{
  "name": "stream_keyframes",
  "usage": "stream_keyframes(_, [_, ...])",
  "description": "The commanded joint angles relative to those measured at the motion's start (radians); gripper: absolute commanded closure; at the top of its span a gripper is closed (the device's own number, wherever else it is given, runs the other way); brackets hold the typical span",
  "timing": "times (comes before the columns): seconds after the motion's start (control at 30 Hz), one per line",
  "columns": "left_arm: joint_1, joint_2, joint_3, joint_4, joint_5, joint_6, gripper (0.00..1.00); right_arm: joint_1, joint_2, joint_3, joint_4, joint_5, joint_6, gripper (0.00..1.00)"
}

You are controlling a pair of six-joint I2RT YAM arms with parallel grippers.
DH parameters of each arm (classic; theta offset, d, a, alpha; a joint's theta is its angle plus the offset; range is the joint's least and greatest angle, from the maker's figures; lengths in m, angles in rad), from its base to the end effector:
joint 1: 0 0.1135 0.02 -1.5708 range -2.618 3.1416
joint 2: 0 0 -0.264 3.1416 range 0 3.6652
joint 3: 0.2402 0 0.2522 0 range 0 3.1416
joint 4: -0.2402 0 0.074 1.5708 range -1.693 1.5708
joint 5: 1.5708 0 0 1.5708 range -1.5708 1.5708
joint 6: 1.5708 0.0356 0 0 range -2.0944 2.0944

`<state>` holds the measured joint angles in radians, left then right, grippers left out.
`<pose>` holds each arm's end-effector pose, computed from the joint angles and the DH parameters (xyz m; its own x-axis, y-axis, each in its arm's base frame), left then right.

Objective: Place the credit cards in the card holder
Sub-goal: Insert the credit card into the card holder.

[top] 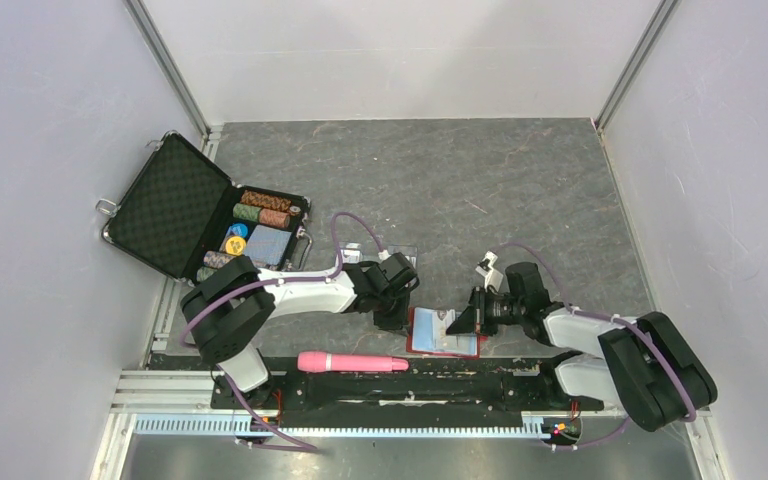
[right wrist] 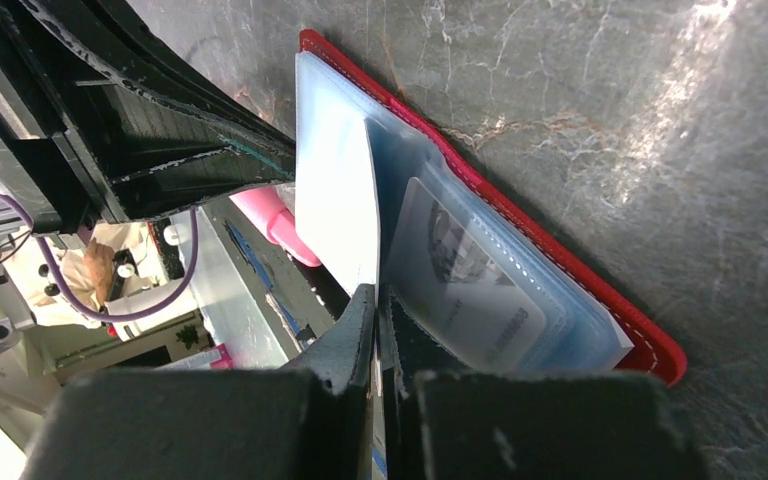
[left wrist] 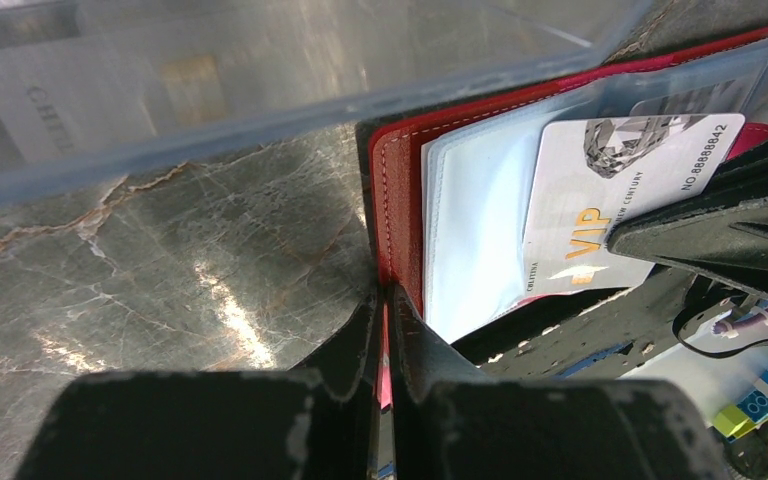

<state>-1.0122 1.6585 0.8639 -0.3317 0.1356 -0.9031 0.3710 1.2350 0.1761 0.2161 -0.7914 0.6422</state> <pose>0.1573 -0.2608 0.1451 -0.9802 0.1004 -0.1704 0.1636 0.8958 -0.4132 0.1504 0.0857 0.1047 -0.9739 0.0728 -0.2148 -0.1406 0.5492 0.8238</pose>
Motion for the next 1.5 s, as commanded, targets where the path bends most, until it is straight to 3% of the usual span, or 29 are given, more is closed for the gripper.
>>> stream_keyframes(0.0, [-0.026,0.064,-0.014,-0.017,-0.045,0.035,0.93,0.006,-0.031,-0.038,0.056,0.041,0.044,1.0])
stream_keyframes(0.2, [-0.029,0.066,-0.012,-0.017,-0.045,0.035,0.94,0.006,-0.052,-0.044,0.107,0.047,0.074,1.0])
stream_keyframes(0.43, [-0.03,0.073,-0.017,-0.017,-0.049,0.033,0.96,0.001,-0.122,0.027,-0.132,0.201,-0.062,1.0])
stream_keyframes(0.87, [-0.031,0.074,-0.019,-0.018,-0.048,0.027,0.98,-0.025,-0.257,-0.028,-0.17,0.323,-0.012,1.0])
stream_keyframes(1.47, [-0.037,0.082,-0.008,-0.01,-0.047,0.013,0.98,-0.026,-0.297,-0.171,0.022,0.176,0.169,1.0])
